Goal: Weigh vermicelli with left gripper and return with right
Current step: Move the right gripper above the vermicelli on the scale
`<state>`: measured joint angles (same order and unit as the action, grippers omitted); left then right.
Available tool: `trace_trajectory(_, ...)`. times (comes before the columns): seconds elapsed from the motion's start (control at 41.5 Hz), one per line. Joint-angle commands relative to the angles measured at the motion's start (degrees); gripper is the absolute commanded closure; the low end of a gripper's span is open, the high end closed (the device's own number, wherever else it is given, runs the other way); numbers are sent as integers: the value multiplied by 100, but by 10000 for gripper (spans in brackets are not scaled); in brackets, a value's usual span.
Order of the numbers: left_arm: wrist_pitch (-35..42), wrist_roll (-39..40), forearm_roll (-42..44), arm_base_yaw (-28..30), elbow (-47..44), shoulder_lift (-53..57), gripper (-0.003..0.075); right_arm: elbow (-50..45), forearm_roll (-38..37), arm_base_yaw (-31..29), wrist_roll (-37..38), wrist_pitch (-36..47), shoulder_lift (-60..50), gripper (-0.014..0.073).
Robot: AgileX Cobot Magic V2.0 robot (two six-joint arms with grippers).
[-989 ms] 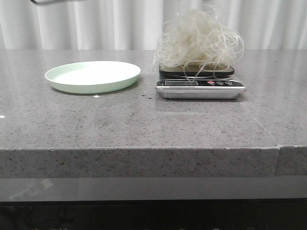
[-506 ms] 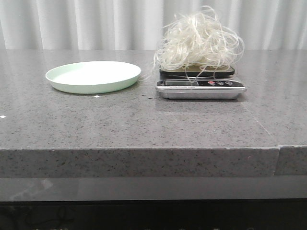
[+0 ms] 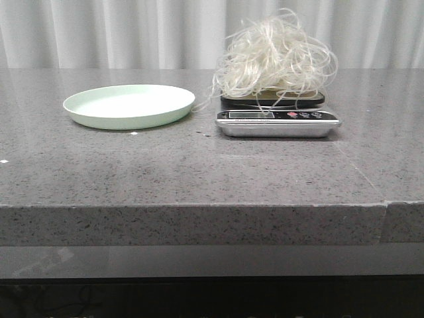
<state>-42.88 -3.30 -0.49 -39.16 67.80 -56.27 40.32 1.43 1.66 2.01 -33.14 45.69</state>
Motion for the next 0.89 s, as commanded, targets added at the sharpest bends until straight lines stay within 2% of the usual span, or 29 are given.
trace_trajectory(0.0, 596, 63, -53, 24, -395, 687, 261, 176, -3, 85, -109, 290, -7, 7)
trace_trajectory(0.338, 584, 63, -53, 24, -1614, 2019, 261, 835, 40, 1051, -201, 205, 481, 7)
trace_trajectory(0.627, 529, 63, -53, 24, -1714, 2092, 261, 2060, 44, 1651, -201, 172, 1777, 7)
trace_trajectory(0.868, 529, 63, -53, 24, -1714, 2092, 261, 3310, 44, 1879, -201, 26, 3070, 7)
